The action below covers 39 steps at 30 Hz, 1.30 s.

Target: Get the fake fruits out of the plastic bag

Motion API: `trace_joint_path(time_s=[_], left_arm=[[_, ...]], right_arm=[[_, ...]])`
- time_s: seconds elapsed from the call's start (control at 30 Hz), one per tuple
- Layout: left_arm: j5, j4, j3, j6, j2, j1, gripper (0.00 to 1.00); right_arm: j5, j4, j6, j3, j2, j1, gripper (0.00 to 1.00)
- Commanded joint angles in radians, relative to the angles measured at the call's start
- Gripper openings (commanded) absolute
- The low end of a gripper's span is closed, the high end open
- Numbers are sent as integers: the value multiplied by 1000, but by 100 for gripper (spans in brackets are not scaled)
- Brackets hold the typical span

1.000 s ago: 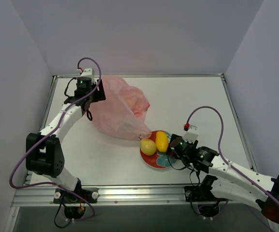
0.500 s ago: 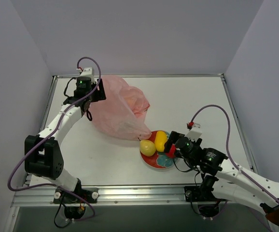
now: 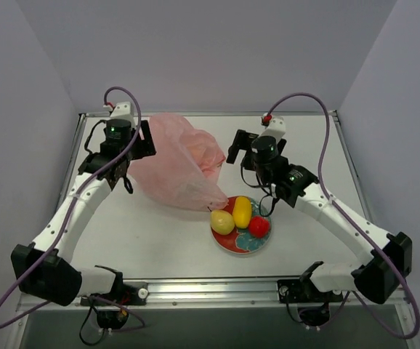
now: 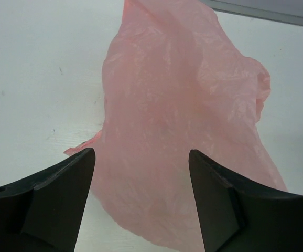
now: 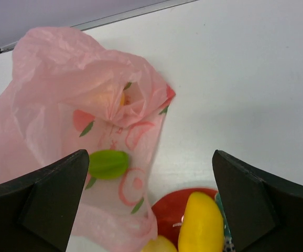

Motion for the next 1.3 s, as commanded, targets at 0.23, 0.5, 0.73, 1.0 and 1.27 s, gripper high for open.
trace_joint_path(time_s=[0.23, 0.5, 0.73, 1.0, 1.27], left_arm=[[-53, -160, -247, -253, -309, -3, 73], [-105, -40, -342, -363, -281, -8, 86], [-194, 116, -364, -449, -131, -17, 97], [-200, 208, -297, -436, 60, -28, 44], [-230, 192, -278, -390, 85, -34, 2]], right_arm=[[-509, 283, -143, 216, 361, -251, 100], [-684, 292, -205, 433, 665, -299, 100], [-741, 257, -237, 599, 848, -308, 100], [-802, 260, -257, 652, 969, -308, 100], [-882, 273, -235, 715, 1041, -322, 14]])
